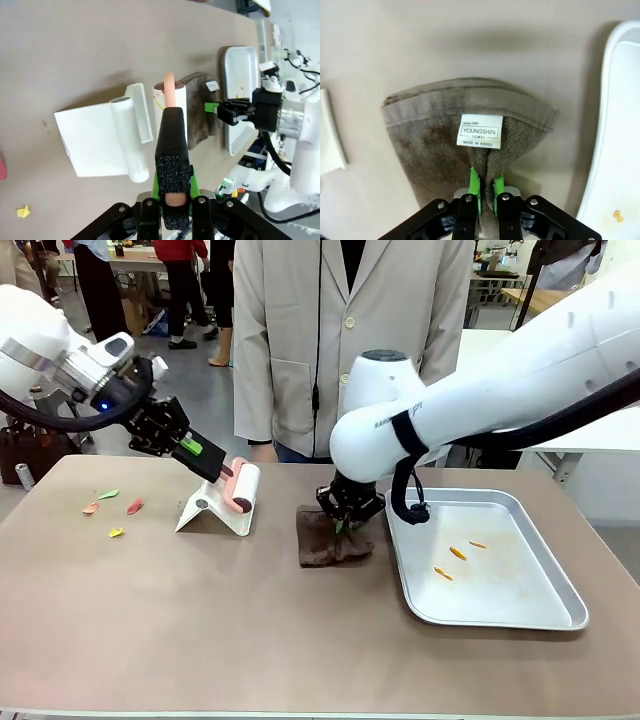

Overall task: Clean the surface of the table.
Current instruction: Hold the Lint Roller with your left hand and the towel with your right hand.

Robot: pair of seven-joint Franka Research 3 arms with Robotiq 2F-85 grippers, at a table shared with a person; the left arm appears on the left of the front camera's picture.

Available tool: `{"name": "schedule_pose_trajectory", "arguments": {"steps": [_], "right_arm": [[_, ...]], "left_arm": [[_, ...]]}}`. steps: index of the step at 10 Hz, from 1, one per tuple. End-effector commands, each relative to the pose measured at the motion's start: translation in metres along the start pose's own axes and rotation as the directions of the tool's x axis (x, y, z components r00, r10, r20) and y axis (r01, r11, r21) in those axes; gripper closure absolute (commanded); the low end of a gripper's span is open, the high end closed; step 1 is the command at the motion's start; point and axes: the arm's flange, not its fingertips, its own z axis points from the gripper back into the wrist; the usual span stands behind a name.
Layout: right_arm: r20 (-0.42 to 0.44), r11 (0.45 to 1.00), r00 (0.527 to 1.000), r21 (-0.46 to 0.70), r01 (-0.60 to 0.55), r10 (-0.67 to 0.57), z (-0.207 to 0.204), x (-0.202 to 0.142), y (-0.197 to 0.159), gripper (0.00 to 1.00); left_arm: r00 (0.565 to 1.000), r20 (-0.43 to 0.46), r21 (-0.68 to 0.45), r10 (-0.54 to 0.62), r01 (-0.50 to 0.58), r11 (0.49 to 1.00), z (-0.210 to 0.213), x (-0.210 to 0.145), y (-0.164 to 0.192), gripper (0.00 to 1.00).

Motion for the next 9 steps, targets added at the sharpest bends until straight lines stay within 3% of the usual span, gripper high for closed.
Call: {"name": "schedule_pose_trajectory", "arguments": {"steps": [1, 2, 3, 5, 7, 9], "right_arm": [[-0.077, 0.966, 0.997, 0.258, -0.006, 0.027, 0.032, -0.020, -0.051, 1.00], [-0.119, 0.911, 0.991, 0.413, -0.009, 0.064, 0.043, -0.029, -0.072, 1.00], [-0.109, 0.839, 0.987, 0.542, -0.038, 0.115, 0.053, -0.039, -0.091, 1.00], [-0.086, 0.579, 0.980, 0.814, -0.036, 0.181, 0.068, -0.061, -0.112, 1.00], [-0.175, 0.392, 0.970, 0.915, 0.097, 0.170, 0.083, -0.083, -0.133, 1.00], [-0.149, 0.231, 0.966, 0.968, 0.099, 0.210, 0.096, -0.110, -0.181, 1.00]], "left_arm": [[1.000, 0.011, -0.173, -0.029, 0.030, 0.984, 0.033, -0.030, -0.004, 1.00], [0.999, 0.001, -0.257, -0.050, 0.049, 0.965, 0.051, -0.043, -0.002, 1.00], [0.995, 0.000, -0.327, -0.098, 0.092, 0.940, 0.068, -0.054, 0.002, 0.89], [0.991, -0.008, -0.466, -0.135, 0.116, 0.877, 0.098, -0.080, 0.019, 0.89], [0.991, 0.011, -0.542, -0.134, 0.118, 0.832, 0.127, -0.105, 0.047, 0.89], [0.996, 0.079, -0.576, -0.050, 0.087, 0.812, 0.157, -0.141, 0.073, 0.89]]}}
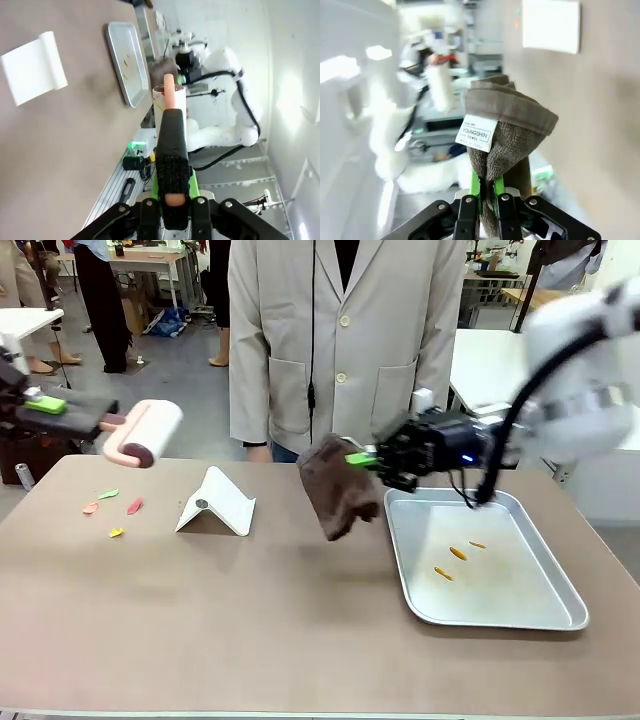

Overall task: Clean the surface of the table.
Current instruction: Hold the Lint Roller with your left hand and the towel with your right hand.

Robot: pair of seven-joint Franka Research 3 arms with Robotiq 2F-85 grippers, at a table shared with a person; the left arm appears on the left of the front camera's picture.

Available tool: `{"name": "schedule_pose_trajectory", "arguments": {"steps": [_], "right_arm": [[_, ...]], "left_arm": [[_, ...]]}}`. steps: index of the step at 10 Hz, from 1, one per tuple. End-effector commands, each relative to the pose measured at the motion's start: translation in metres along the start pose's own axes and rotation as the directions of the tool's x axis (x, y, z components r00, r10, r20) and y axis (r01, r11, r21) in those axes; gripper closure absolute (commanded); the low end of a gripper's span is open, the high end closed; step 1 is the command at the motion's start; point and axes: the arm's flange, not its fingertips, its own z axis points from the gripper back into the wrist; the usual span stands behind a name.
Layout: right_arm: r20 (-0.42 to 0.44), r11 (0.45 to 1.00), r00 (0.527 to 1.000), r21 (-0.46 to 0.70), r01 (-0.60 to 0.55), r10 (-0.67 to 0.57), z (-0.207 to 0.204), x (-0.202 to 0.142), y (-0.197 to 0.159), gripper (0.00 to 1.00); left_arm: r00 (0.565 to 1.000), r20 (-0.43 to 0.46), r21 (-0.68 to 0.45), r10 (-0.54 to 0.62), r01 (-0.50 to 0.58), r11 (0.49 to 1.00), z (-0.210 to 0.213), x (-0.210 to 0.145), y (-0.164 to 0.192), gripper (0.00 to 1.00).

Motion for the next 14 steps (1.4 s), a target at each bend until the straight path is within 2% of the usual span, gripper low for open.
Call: {"name": "schedule_pose_trajectory", "arguments": {"steps": [1, 2, 3, 4, 5, 6, 8, 9, 10, 12, 13, 14], "right_arm": [[0.019, 0.988, 0.998, 0.146, 0.049, -0.052, 0.065, -0.056, -0.024, 1.00], [0.076, 0.976, 0.995, 0.215, 0.043, -0.060, 0.103, -0.073, -0.028, 1.00], [0.144, 0.969, 0.987, 0.243, 0.039, -0.076, 0.139, -0.087, -0.031, 1.00], [0.225, 0.963, 0.969, 0.267, 0.037, -0.100, 0.176, -0.100, -0.033, 1.00], [0.289, 0.961, 0.950, 0.275, 0.039, -0.121, 0.202, -0.111, -0.033, 1.00], [0.333, 0.956, 0.934, 0.293, 0.030, -0.132, 0.231, -0.122, -0.033, 1.00], [0.445, 0.966, 0.882, 0.256, 0.042, -0.156, 0.278, -0.138, -0.038, 1.00], [0.484, 0.972, 0.862, 0.229, 0.044, -0.153, 0.292, -0.146, -0.039, 1.00], [0.514, 0.975, 0.843, 0.215, 0.052, -0.158, 0.300, -0.150, -0.041, 1.00], [0.534, 0.976, 0.830, 0.210, 0.053, -0.160, 0.305, -0.150, -0.050, 1.00], [0.603, 0.972, 0.775, 0.226, 0.061, -0.189, 0.304, -0.148, -0.050, 1.00], [0.534, 0.977, 0.834, 0.211, 0.031, -0.142, 0.320, -0.143, -0.051, 1.00]], "left_arm": [[0.983, 0.168, -0.026, 0.071, -0.067, 0.997, 0.026, -0.031, 0.000, 0.89], [0.956, 0.257, -0.064, 0.139, -0.127, 0.990, 0.043, -0.049, 0.003, 0.89], [0.950, 0.282, -0.063, 0.135, -0.122, 0.991, 0.061, -0.064, 0.009, 0.89], [0.956, 0.254, -0.068, 0.144, -0.131, 0.989, 0.082, -0.076, 0.018, 0.89], [0.979, 0.178, -0.052, 0.099, -0.091, 0.994, 0.102, -0.088, 0.030, 0.89], [0.981, 0.173, -0.034, 0.088, -0.083, 0.996, 0.123, -0.101, 0.045, 0.89], [0.989, 0.132, -0.026, 0.073, -0.070, 0.997, 0.155, -0.132, 0.065, 0.89], [0.991, 0.113, -0.025, 0.065, -0.062, 0.998, 0.169, -0.148, 0.072, 0.89], [0.989, 0.136, -0.034, 0.059, -0.055, 0.998, 0.175, -0.157, 0.074, 0.89], [0.984, 0.172, -0.062, 0.035, -0.025, 0.998, 0.177, -0.157, 0.076, 0.89], [0.978, 0.204, -0.069, 0.046, -0.033, 0.997, 0.177, -0.153, 0.078, 0.89], [0.965, 0.254, -0.085, 0.066, -0.045, 0.995, 0.175, -0.146, 0.078, 0.89]]}}
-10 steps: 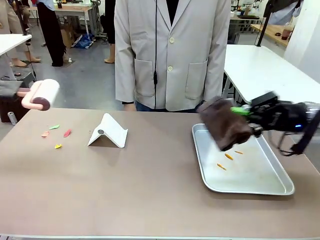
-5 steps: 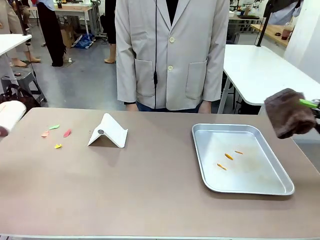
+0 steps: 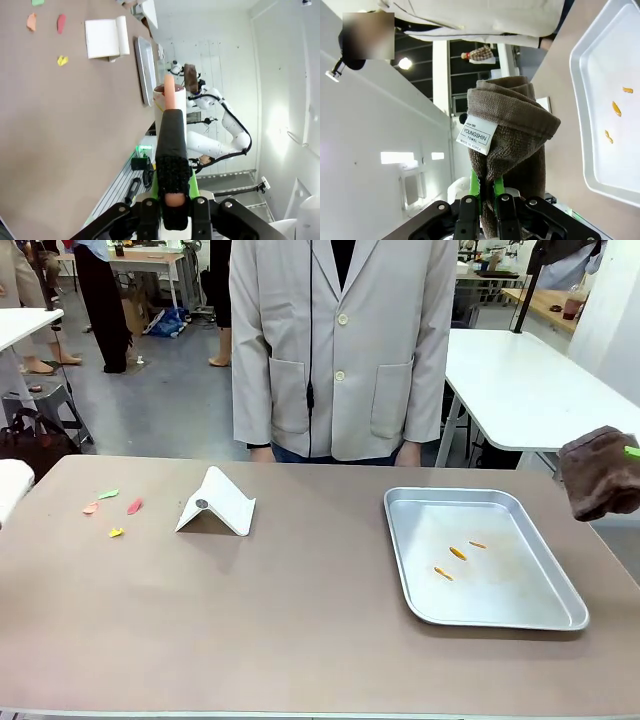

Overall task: Clean the surface of the table.
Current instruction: Hold the Lint Roller with your left hand and the towel with your right hand, then if a person points to the right, clean the right side of the table with your right hand, and if they point to the left, clean the left side with your left hand.

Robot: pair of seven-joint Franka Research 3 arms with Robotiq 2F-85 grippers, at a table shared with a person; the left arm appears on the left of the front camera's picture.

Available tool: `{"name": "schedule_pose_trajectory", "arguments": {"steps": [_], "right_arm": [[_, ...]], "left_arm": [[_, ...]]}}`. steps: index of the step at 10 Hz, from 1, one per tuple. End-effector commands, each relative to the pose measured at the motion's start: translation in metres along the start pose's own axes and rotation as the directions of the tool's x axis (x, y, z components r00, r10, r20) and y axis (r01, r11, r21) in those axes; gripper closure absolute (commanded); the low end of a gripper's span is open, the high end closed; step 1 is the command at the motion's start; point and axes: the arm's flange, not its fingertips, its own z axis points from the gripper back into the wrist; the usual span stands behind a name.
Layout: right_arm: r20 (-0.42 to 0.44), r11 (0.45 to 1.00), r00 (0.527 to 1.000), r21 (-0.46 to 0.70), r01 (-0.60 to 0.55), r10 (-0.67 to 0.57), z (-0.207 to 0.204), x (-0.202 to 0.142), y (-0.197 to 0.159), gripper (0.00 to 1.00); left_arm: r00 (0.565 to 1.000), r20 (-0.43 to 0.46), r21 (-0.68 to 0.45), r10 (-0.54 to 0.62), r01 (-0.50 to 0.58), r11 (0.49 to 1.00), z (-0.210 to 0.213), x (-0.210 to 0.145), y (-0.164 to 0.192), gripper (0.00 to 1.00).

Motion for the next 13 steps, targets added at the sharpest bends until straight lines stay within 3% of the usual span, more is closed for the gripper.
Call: {"name": "schedule_pose_trajectory", "arguments": {"steps": [1, 13], "right_arm": [[-0.032, 1.000, 0.999, 0.014, -0.006, 0.006, -0.0024, -0.0038, 0.0028, 1.00], [-0.032, 1.000, 0.999, 0.014, -0.006, 0.006, -0.0024, -0.0038, 0.0028, 1.00]], "left_arm": [[1.000, -0.028, 0.013, 0.006, -0.006, 1.000, 0.0000, -0.0045, 0.0009, 0.89], [1.000, -0.028, 0.013, 0.006, -0.006, 1.000, 0.0000, -0.0045, 0.0009, 0.89]]}}
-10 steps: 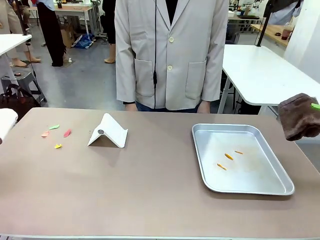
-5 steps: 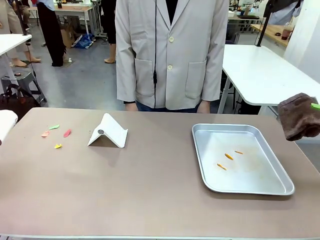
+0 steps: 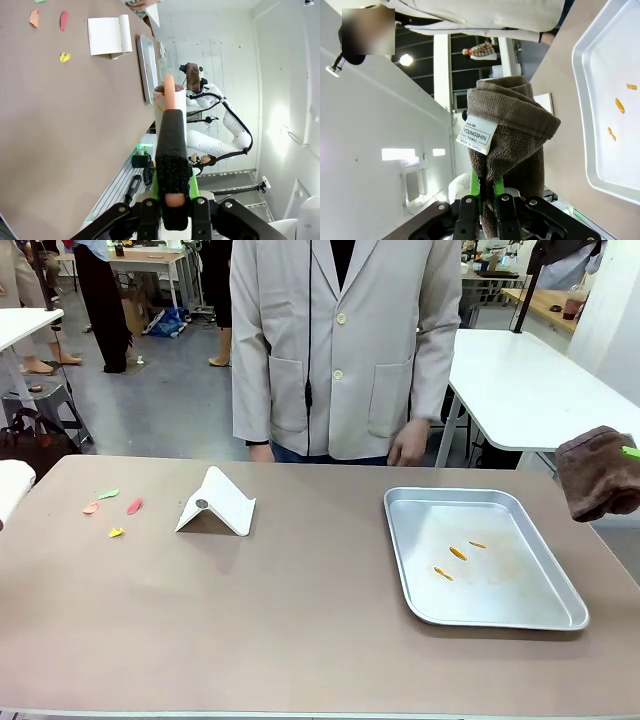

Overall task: Clean the surface of the table.
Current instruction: If a person points to the right, clean the right side of the table with your right hand, and if they point to the left, clean the left side with your left hand.

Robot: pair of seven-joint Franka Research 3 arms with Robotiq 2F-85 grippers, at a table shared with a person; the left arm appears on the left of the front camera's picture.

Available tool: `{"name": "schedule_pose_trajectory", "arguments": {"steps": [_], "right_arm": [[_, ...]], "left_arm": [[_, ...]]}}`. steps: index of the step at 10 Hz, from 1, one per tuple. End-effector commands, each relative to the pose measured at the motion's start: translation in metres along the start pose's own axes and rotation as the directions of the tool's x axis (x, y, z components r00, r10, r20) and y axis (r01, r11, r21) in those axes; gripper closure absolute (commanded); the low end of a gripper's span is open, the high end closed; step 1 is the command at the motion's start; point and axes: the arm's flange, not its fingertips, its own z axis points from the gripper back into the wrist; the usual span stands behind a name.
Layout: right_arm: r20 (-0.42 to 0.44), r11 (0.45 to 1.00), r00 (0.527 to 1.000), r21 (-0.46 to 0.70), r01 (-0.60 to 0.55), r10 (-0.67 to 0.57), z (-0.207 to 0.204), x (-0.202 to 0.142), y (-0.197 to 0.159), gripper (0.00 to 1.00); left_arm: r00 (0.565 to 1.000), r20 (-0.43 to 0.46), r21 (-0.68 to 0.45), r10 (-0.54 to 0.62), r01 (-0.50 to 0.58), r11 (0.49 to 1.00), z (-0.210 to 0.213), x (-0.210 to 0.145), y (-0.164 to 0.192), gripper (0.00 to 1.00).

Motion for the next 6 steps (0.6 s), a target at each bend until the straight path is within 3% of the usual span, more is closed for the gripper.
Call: {"name": "schedule_pose_trajectory", "arguments": {"steps": [1, 6], "right_arm": [[-0.012, 1.000, 1.000, 0.007, -0.007, 0.007, 0.0011, -0.0020, 0.0023, 1.00], [-0.012, 1.000, 1.000, 0.007, -0.007, 0.007, 0.0011, -0.0020, 0.0023, 1.00]], "left_arm": [[1.000, -0.010, 0.002, -0.009, 0.009, 1.000, 0.0002, -0.0029, -0.0015, 0.89], [1.000, -0.010, 0.002, -0.009, 0.009, 1.000, 0.0002, -0.0029, -0.0015, 0.89]]}}
